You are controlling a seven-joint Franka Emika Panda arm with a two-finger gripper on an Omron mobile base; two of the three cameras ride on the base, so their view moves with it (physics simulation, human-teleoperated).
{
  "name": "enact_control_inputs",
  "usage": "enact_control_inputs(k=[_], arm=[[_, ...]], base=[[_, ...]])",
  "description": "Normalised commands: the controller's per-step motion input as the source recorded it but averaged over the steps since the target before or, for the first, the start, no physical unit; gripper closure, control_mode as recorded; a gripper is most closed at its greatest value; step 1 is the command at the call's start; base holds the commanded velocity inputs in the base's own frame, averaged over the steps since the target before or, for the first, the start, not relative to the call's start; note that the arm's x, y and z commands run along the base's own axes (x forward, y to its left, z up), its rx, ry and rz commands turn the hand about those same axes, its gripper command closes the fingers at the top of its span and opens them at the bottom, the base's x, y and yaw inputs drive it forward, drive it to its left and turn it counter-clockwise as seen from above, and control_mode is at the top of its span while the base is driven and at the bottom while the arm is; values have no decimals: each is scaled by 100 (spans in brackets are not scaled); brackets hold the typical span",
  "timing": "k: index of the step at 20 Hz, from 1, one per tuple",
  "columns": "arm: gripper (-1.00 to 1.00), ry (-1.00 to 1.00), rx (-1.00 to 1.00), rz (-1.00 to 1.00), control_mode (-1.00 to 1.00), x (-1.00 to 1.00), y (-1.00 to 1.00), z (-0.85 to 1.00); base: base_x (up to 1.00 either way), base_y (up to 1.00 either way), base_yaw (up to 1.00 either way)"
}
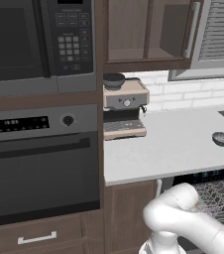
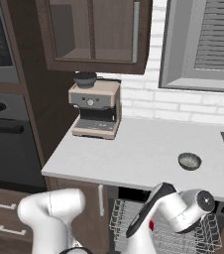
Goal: Pick up the cup and bowl from the counter, place them in the dishwasher, and close the dishwasher door.
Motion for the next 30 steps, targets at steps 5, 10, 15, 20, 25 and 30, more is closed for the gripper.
enact_control_inputs(k=[5, 10, 15, 20, 25, 30], arm=[[-100, 5, 0, -9, -100, 7, -11, 100], [-100, 13, 0, -11, -100, 40, 0, 97], [-100, 39, -6, -8, -100, 94, 0, 58], [-100, 40, -3, 0, -100, 76, 0, 14], [-100, 8, 1, 0, -100, 21, 0, 0], [-100, 1, 7, -1, -100, 1, -36, -5]], base=[[0, 0, 0], [0, 0, 0], [0, 0, 0], [0, 0, 0], [0, 0, 0], [0, 0, 0]])
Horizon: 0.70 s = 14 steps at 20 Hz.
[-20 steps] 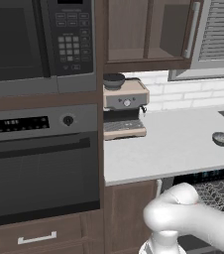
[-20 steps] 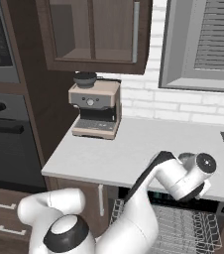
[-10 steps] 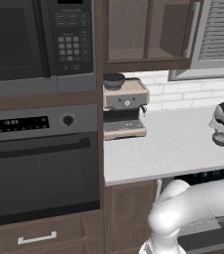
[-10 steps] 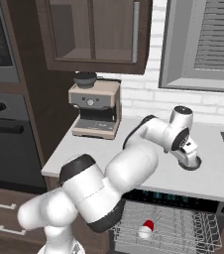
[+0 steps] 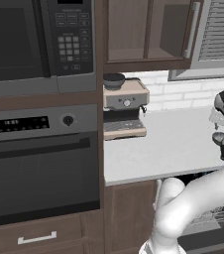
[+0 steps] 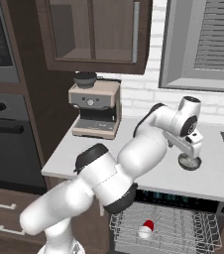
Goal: Pick up the cup and bowl from the counter, place them in the dishwasher, and close the dishwasher door.
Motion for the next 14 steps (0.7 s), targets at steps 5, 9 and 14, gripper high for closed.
enact_control_inputs(k=[5, 9, 14], arm=[[-100, 0, 15, -5, -100, 0, -58, -20], [-100, 5, 11, -6, -100, 0, -43, -33], [-100, 17, 3, -5, -100, 4, -28, -41]], base=[[0, 0, 0], [0, 0, 0], [0, 0, 0]])
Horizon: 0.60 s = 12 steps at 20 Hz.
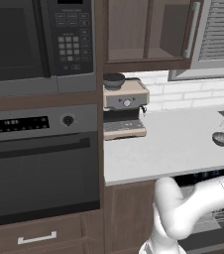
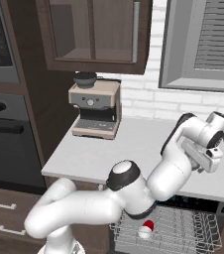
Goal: Pick up the cup and bowl from the counter, place them in the dishwasher, and close the dishwasher door.
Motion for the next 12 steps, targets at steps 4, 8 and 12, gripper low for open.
enact_control_inputs(k=[4, 8, 12], arm=[[-100, 23, 0, -6, -100, 16, -3, -30], [-100, 12, 0, -7, -100, 24, 0, -29], [-100, 0, 6, -12, -100, 8, 0, -4]], base=[[0, 0, 0], [0, 0, 0], [0, 0, 0]])
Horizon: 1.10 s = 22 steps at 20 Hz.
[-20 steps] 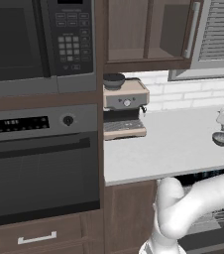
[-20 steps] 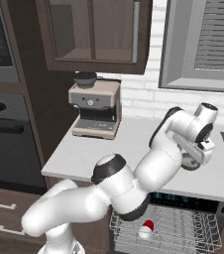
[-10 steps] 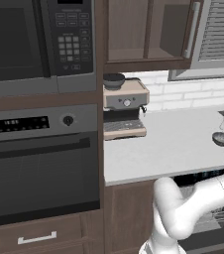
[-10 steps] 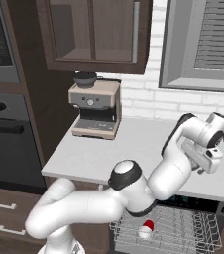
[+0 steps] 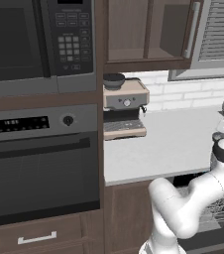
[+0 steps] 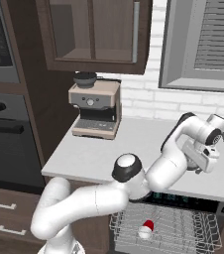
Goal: Pick up the cup and bowl from the counter, place them in the dishwasher, and close the dishwasher door.
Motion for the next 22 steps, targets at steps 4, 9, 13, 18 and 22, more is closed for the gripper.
enact_control_inputs(k=[4, 9, 13, 18, 22], arm=[[-100, 0, 7, -13, -100, 1, 0, 0], [-100, 0, 4, -16, -100, 18, 0, 0], [-100, 0, 0, -14, -100, 24, 0, -4], [-100, 0, 0, -3, -100, 10, 0, -18], [-100, 0, 0, 0, -100, 0, 0, -28]], base=[[0, 0, 0], [0, 0, 0], [0, 0, 0], [0, 0, 0], [0, 0, 0]])
